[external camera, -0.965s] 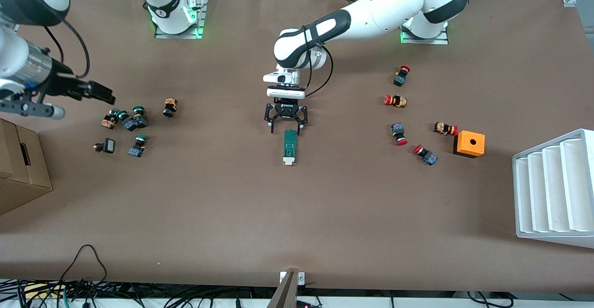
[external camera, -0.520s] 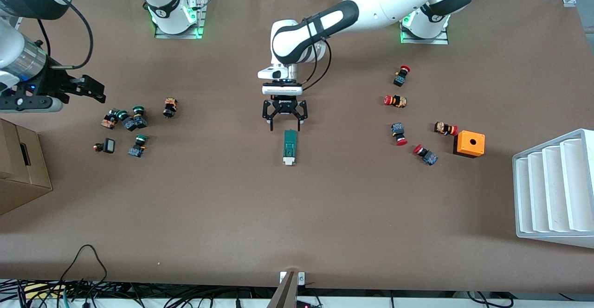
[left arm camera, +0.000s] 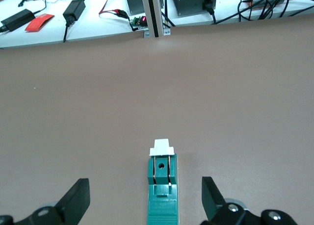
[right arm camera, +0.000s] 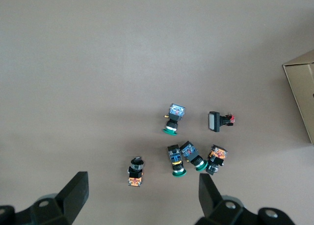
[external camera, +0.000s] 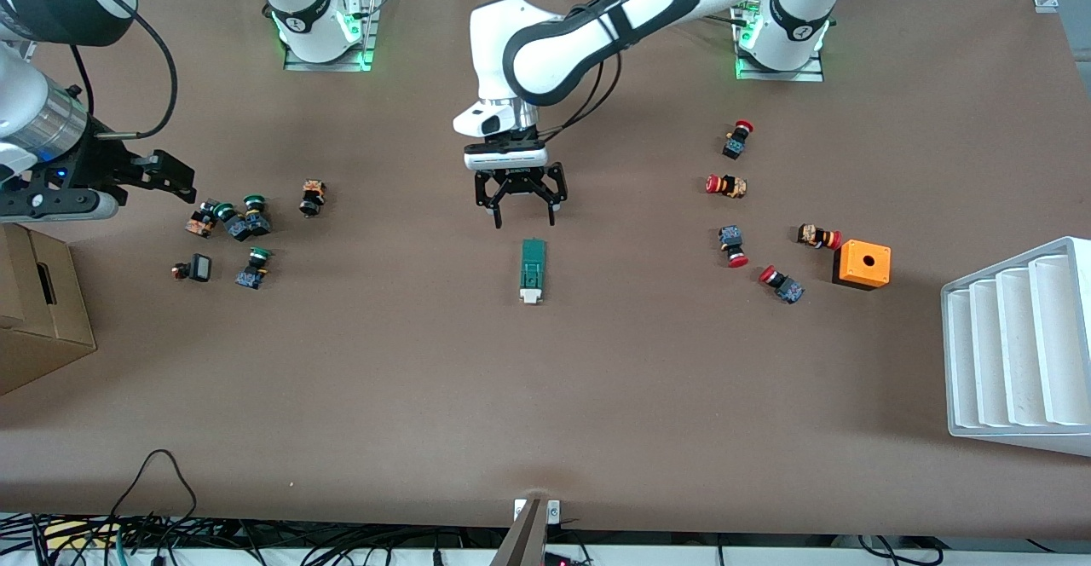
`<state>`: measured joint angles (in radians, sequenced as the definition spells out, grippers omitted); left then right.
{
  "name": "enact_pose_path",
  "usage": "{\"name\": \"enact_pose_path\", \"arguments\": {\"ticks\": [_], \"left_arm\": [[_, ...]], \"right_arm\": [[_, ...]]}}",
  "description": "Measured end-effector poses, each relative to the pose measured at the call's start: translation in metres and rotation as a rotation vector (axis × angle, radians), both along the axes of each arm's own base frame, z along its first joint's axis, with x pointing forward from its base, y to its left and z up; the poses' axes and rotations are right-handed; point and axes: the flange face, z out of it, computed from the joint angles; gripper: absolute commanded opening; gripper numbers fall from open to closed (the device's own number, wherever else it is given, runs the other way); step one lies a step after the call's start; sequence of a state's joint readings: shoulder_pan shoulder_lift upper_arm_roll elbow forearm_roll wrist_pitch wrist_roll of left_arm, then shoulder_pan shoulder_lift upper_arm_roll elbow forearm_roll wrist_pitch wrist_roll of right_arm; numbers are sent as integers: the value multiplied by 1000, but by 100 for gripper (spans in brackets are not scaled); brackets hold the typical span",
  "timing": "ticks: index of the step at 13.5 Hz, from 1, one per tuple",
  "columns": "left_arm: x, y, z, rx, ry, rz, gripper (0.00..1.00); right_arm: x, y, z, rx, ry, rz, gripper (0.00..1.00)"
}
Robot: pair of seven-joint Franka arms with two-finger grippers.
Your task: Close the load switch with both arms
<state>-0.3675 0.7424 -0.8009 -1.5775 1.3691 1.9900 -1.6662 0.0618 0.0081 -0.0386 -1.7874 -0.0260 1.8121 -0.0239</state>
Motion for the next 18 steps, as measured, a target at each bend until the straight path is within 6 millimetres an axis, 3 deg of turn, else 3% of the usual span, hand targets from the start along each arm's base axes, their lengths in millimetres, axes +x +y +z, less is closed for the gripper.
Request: {"name": "enact_pose_path", "arguments": {"ticks": [4, 8, 11, 14, 18], "left_arm": [[30, 15, 77, -18, 164, -11, 100], [86, 64, 144, -71, 320, -10, 100], [125, 122, 182, -128, 424, -3, 100], [160, 198, 207, -166, 537, 14, 100], [179, 305, 234, -184, 702, 60, 100]], "right_arm": [[-2, -2, 36, -2, 4, 16, 99], [-3, -2, 40, -2, 18, 24, 99], [-3, 1, 40, -2, 19, 28, 99], [-3, 6, 40, -4, 18, 38, 99], [-3, 4, 40, -17, 20, 106, 99]]}}
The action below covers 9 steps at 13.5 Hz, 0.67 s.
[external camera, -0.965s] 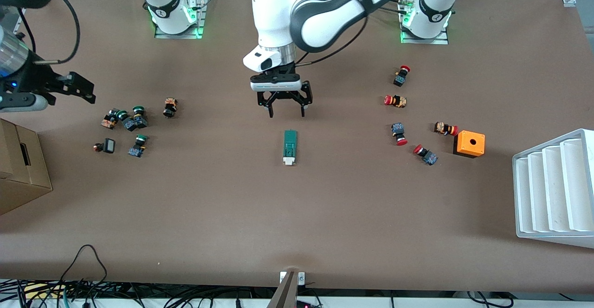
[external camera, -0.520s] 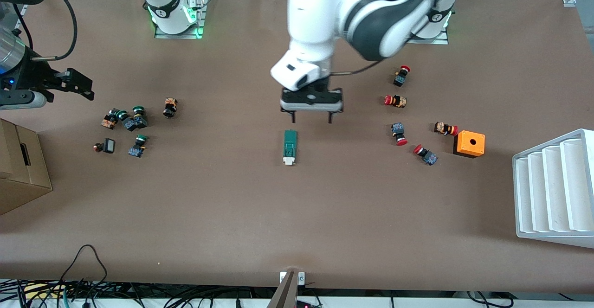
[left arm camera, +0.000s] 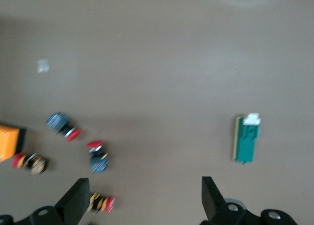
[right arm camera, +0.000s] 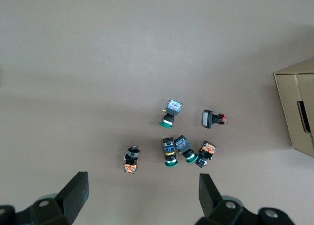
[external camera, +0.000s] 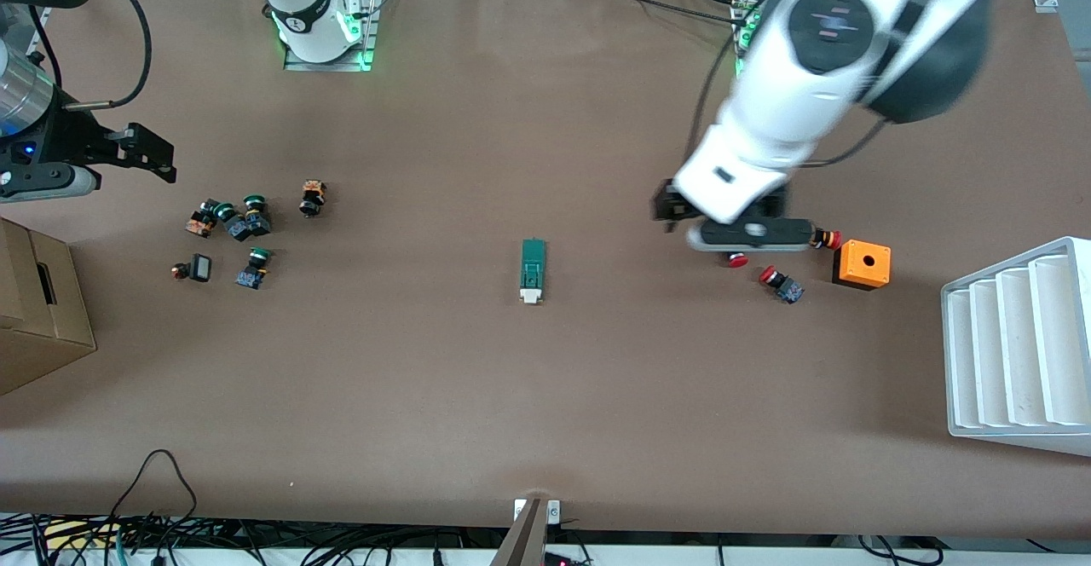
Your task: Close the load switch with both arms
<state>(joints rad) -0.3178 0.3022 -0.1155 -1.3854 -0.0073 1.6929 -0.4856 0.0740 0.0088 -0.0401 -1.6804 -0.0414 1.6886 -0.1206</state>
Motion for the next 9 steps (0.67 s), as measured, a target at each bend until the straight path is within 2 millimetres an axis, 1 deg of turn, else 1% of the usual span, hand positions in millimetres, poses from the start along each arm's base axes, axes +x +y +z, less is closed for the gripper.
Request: {"name": "enact_pose_path", "arguments": {"ticks": [3, 4, 5, 8, 9], "left_arm": [[5, 76, 21, -23, 65, 13, 100], [4, 93, 26, -19, 78, 27, 100], [2, 106, 31, -15, 89, 42, 100], [-4, 141, 42, -12, 108, 72, 100], [-5, 159, 44, -16, 112, 62, 100]], "right_arm": [[0, -1, 0, -1, 0, 13, 99], [0, -1, 0, -1, 0, 13, 99], [0, -1, 0, -1, 0, 12, 99], [0, -1, 0, -1, 0, 12, 99], [0, -1, 0, -1, 0, 12, 99]]}}
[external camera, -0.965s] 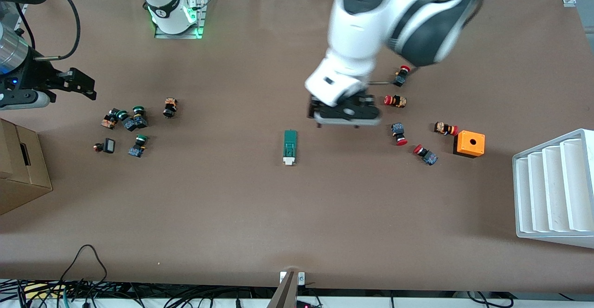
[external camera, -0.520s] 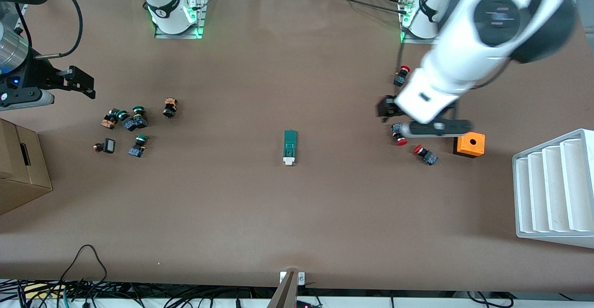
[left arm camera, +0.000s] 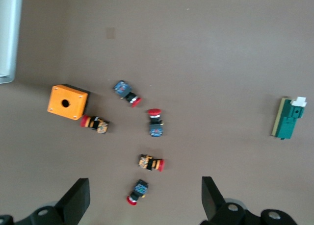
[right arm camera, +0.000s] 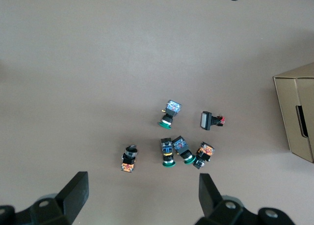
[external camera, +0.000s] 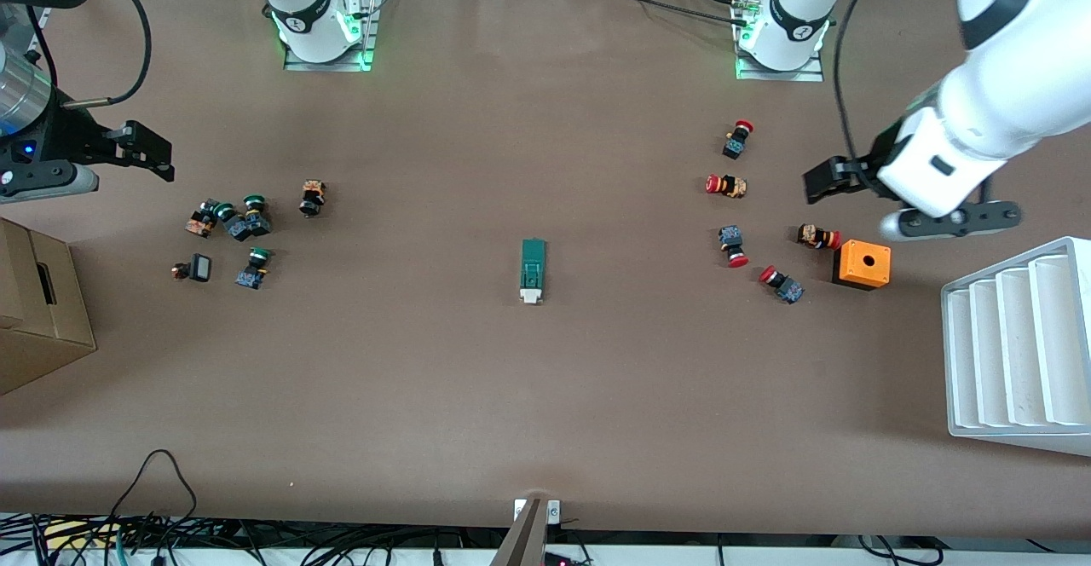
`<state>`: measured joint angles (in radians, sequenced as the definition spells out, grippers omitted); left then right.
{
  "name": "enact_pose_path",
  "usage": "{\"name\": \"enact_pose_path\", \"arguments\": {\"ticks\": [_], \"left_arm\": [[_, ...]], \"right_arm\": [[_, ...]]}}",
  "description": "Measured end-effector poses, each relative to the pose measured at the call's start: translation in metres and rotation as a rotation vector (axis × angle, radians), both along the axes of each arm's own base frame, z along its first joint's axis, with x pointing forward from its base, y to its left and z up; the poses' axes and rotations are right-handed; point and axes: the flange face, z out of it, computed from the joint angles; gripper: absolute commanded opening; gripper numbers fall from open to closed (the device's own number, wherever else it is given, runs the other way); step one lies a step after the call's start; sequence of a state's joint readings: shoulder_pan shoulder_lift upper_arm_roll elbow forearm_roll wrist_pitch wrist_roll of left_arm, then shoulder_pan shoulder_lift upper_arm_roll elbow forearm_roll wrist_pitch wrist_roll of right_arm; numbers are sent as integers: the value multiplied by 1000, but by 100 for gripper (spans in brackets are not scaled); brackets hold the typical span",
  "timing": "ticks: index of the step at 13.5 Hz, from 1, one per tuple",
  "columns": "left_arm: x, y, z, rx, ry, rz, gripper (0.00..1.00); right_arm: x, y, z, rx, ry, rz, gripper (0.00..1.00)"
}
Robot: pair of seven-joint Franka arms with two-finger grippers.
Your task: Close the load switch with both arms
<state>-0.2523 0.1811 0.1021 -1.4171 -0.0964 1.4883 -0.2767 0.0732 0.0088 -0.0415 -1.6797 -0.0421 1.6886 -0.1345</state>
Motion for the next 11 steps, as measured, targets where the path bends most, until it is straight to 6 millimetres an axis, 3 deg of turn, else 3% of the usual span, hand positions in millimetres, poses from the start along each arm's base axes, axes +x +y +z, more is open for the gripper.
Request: {"name": "enact_pose_path", "arguments": {"ticks": [3, 6, 11], "left_arm": [[-3, 60, 4, -13, 2, -14, 100], [-5, 102, 8, -12, 0, -1, 100], [-12, 130, 22, 27, -23, -38, 100]], "right_arm": [[0, 0, 0, 0, -1, 0, 99], [0, 0, 0, 0, -1, 0, 99], [0, 0, 1, 0, -3, 0, 99]]}}
